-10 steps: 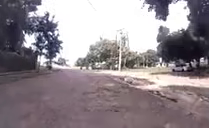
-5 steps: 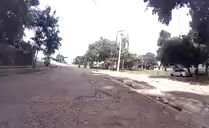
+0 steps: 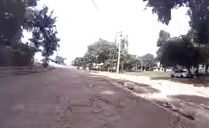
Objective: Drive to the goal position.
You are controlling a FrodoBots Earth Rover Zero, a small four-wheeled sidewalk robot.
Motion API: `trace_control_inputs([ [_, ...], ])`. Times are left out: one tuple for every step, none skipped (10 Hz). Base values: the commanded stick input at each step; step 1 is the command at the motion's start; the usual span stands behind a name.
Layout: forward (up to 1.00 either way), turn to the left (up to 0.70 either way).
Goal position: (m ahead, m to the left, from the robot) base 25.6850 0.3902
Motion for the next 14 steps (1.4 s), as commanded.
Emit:
trace_control_inputs([
  [0.70,0.35],
  [0.70,0.35],
  [0.70,0.35],
  [0.70,0.12],
  [0.70,0.00],
  [0.70,0.00],
  [0.70,0.00],
  [0.70,0.00],
  [0.70,0.00],
  [0.70,0.00],
  [0.70,0.00],
  [0.70,0.00],
  [0.70,0.19],
  [0.70,0.27],
])
